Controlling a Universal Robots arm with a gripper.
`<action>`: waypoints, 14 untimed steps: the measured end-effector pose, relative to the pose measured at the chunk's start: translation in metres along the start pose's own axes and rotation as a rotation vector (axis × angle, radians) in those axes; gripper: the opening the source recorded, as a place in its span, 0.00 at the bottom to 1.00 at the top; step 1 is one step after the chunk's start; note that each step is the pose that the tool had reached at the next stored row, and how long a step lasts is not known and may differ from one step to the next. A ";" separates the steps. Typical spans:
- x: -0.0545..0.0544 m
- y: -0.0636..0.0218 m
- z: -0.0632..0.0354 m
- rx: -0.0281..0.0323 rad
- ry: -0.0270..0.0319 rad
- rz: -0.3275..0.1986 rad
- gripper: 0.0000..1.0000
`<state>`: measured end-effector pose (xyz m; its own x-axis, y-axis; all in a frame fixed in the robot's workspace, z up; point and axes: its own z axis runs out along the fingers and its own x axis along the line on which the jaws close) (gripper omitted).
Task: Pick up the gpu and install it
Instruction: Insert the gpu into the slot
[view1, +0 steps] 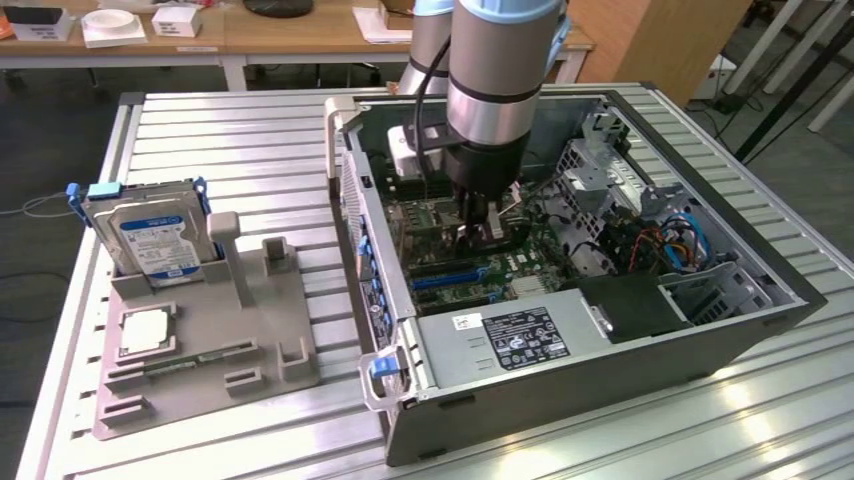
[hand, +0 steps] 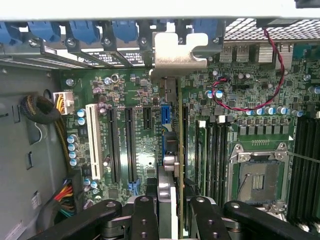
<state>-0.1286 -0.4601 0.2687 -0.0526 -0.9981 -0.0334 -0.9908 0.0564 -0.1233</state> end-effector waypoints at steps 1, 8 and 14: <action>0.000 0.0001 0.0005 0.0001 0.0000 0.000 0.29; 0.000 0.0002 0.0017 0.0001 0.0002 0.001 0.29; 0.000 0.0010 0.0034 0.0002 0.0002 0.001 0.29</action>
<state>-0.1292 -0.4601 0.2652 -0.0541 -0.9980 -0.0334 -0.9907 0.0578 -0.1235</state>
